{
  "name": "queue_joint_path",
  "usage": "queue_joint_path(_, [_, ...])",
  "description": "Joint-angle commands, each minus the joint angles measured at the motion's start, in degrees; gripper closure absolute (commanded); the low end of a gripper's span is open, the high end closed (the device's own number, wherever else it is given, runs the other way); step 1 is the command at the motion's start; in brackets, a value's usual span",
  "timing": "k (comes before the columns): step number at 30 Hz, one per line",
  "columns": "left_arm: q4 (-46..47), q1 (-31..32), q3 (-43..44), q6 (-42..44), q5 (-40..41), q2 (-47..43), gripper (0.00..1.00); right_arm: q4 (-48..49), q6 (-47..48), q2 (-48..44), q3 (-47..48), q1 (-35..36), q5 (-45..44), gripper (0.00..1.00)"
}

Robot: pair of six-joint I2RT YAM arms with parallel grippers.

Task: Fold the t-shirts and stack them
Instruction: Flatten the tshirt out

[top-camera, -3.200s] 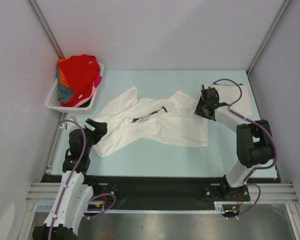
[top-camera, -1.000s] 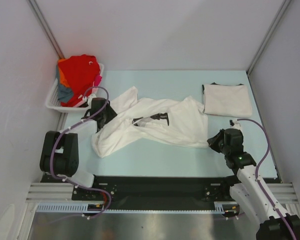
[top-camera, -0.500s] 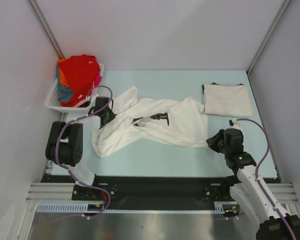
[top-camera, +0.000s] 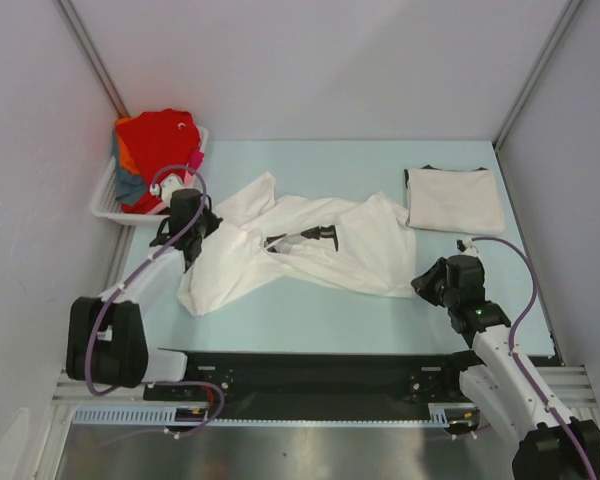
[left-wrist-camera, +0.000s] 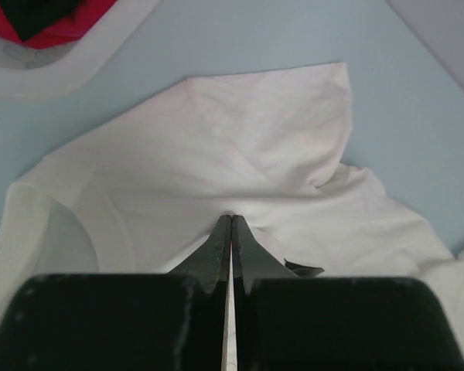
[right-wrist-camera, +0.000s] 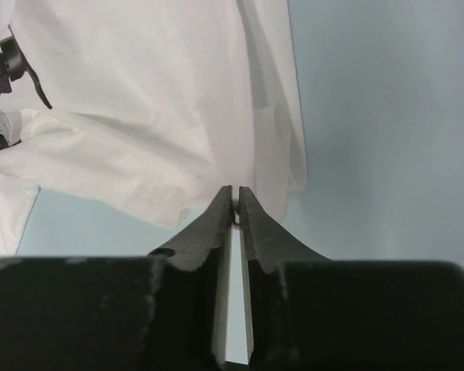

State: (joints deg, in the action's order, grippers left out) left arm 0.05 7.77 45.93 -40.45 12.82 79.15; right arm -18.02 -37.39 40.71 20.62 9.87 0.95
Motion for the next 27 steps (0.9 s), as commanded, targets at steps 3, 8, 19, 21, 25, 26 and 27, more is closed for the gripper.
queue_joint_path(3, [-2.78,0.4,-4.61,-0.33,-2.27,-11.28,1.0,3.25,-1.9,-0.46,0.3,-0.29,0.28,0.47])
queue_joint_path(8, [-7.69,0.32,-10.68,-1.65,1.5,-24.55,1.0,3.25,-2.43,0.16,-0.05,-0.38,0.63,0.39])
queue_joint_path(19, [-18.06,0.23,-19.48,-6.48,-0.16,-50.85,1.0,3.6,-2.69,2.88,0.12,-0.46,0.02,0.42])
queue_joint_path(21, [-19.47,0.23,-19.04,-6.49,0.1,-52.35,1.0,3.52,-2.6,3.59,0.03,-0.46,0.28,0.46])
queue_joint_path(25, [-22.9,0.23,-15.44,-5.88,1.07,-53.84,1.0,2.38,-2.78,3.94,-0.14,-0.46,1.42,0.54])
queue_joint_path(26, [-22.82,0.23,-14.91,-5.61,0.98,-54.1,1.0,2.12,-2.78,3.77,-0.14,-0.46,1.51,0.55])
queue_joint_path(27, [-22.91,0.23,-14.47,-5.43,0.98,-54.19,1.0,1.85,-2.87,3.5,-0.14,-0.46,1.34,0.55])
